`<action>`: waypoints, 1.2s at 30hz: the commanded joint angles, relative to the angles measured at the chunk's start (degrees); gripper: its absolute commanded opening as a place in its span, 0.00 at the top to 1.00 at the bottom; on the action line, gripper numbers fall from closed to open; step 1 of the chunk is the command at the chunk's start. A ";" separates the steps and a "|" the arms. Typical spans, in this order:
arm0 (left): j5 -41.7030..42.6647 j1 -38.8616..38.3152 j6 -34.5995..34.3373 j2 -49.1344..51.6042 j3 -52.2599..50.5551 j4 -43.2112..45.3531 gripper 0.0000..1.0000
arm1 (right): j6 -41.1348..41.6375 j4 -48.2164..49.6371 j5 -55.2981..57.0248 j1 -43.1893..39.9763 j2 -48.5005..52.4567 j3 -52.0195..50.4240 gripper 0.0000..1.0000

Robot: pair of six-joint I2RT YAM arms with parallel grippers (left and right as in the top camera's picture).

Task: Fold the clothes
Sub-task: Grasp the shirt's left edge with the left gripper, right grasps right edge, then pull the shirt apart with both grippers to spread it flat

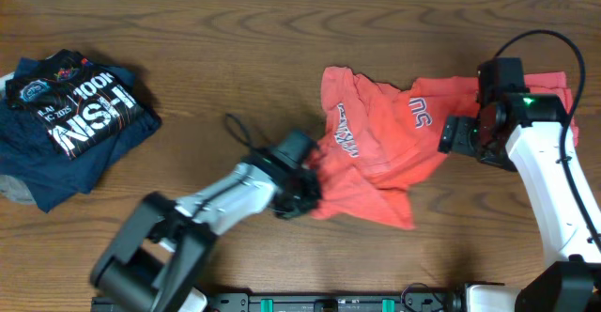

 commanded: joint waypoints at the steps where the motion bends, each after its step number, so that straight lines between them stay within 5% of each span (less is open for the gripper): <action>1: -1.84 11.13 11.30 -6.97 2.38 -7.48 0.94 | -0.52 -0.57 0.13 -2.36 -0.96 0.28 0.04; 6: -1.77 27.21 16.68 -17.84 3.43 -16.52 0.94 | -0.42 -0.52 -0.17 -5.11 -0.63 0.26 0.06; 10: -1.79 32.76 18.47 -22.93 3.43 -19.45 0.94 | -0.46 0.13 -2.89 -6.01 -0.20 0.15 0.08; 20: -1.81 32.96 18.60 -23.26 3.26 -21.42 0.94 | 8.41 5.25 -2.27 -9.11 7.41 -0.59 0.09; 30: -1.86 32.96 18.60 -23.23 3.04 -21.75 0.94 | 10.08 13.53 -5.75 -13.09 20.63 -0.59 0.21; 32: -1.86 32.96 18.60 -23.23 3.04 -21.55 0.94 | 10.05 14.40 -5.75 -13.11 22.45 -0.59 0.29; 34: -1.86 32.96 18.60 -23.23 3.04 -21.38 0.94 | 10.08 15.19 -5.75 -13.11 23.61 -0.59 0.50; 36: -1.86 32.96 18.60 -23.23 3.04 -21.07 0.94 | 10.08 15.50 -5.73 -13.11 23.93 -0.59 0.89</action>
